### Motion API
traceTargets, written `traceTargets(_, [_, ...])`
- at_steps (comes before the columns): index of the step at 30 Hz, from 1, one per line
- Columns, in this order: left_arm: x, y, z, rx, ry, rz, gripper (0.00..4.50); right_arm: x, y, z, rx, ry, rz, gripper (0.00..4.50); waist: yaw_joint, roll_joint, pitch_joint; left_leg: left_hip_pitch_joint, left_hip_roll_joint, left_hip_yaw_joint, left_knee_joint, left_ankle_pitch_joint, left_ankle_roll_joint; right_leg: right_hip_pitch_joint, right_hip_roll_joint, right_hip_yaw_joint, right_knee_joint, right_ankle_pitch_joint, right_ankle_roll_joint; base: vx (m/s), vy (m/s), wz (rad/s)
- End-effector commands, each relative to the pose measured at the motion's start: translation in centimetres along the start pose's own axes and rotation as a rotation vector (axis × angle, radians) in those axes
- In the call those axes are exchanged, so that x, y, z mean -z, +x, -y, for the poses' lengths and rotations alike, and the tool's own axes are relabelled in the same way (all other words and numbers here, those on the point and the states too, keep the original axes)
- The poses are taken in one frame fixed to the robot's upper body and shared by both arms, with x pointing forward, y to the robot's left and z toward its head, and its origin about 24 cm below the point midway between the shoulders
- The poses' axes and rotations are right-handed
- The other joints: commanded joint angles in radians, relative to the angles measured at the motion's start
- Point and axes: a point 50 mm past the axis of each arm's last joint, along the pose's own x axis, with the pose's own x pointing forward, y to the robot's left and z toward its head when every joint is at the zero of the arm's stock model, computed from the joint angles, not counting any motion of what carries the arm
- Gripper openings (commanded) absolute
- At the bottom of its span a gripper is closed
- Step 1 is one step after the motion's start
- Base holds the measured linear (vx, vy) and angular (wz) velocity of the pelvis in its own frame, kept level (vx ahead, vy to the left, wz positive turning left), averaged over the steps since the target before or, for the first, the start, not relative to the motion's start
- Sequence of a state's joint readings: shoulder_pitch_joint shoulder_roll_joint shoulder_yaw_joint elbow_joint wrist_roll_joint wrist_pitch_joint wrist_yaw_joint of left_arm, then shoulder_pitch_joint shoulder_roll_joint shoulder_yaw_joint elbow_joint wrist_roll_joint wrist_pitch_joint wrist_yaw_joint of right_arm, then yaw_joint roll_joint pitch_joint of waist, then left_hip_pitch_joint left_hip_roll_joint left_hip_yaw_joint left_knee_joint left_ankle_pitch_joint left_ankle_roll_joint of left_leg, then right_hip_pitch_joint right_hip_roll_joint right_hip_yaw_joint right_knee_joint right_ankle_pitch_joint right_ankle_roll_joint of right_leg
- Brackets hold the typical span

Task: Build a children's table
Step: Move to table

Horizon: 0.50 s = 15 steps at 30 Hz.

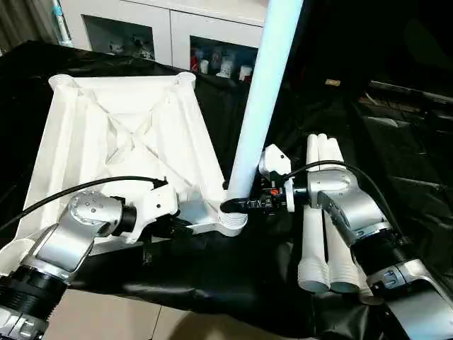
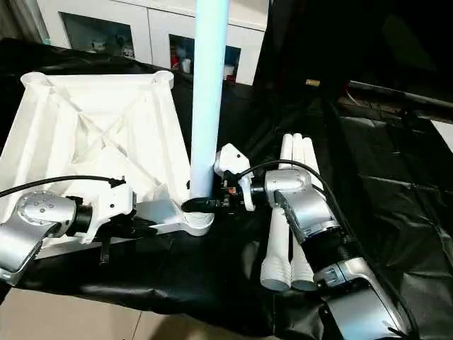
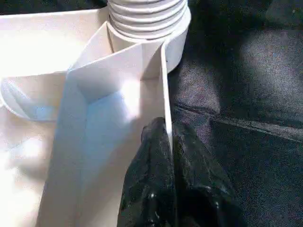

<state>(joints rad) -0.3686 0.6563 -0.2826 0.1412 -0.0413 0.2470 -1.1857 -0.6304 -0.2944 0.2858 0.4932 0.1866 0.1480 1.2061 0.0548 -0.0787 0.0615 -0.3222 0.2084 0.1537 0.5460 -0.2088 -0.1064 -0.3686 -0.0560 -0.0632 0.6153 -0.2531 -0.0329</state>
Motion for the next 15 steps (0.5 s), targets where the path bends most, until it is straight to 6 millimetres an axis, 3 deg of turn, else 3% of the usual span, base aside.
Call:
traceTargets(1, [-1.8,-0.7,-0.3,0.009,0.085,0.064,0.0,8.2,-0.9,-2.2,0.02,0.245,-0.296,1.86,-0.002,0.022,-0.032,-0.007,0.025,0.008,-0.05,0.004,0.069,0.043,-0.073,0.057,-0.05,0.165,-0.247,0.0,0.0,0.0])
traceTargets(5, [-1.6,-0.6,-0.3,0.002,0.084,0.058,0.0,8.7,-0.7,-1.9,0.102,0.26,-0.294,1.86,-0.003,0.024,-0.027,-0.005,0.026,0.007,-0.054,-0.029,0.058,0.039,-0.073,0.057,-0.054,0.119,-0.242,0.0,0.0,0.0])
traceTargets(6, [-1.5,-0.2,-0.5,-0.032,0.069,0.05,0.0,9.1,-0.3,-1.5,0.217,0.291,-0.287,1.86,-0.004,0.025,-0.023,-0.004,0.027,0.007,-0.058,-0.074,0.044,0.036,-0.075,0.057,-0.06,0.056,-0.235,0.0,0.0,0.0])
traceTargets(10, [-1.6,0.9,-1.3,-0.125,0.001,0.056,0.0,9.7,0.4,-1.0,0.394,0.371,-0.265,1.86,-0.012,0.024,-0.012,-0.001,0.03,0.001,-0.071,-0.224,-0.011,0.024,-0.081,0.062,-0.086,-0.24,-0.182,-0.029,-0.004,0.0])
traceTargets(13, [-2.0,2.1,-2.1,-0.204,-0.058,0.078,0.0,10.3,1.0,-0.9,0.497,0.444,-0.254,1.86,-0.015,0.02,-0.007,-0.004,0.029,-0.006,-0.076,-0.283,-0.022,0.016,-0.085,0.063,-0.1,-0.392,-0.134,-0.061,-0.007,-0.02])
traceTargets(15, [-2.5,3.3,-2.8,-0.272,-0.119,0.09,0.0,10.7,1.6,-1.0,0.574,0.517,-0.243,1.86,-0.012,0.022,-0.006,0.003,0.026,-0.007,-0.075,-0.303,-0.023,0.006,-0.086,0.065,-0.109,-0.45,-0.112,-0.055,-0.003,-0.01])
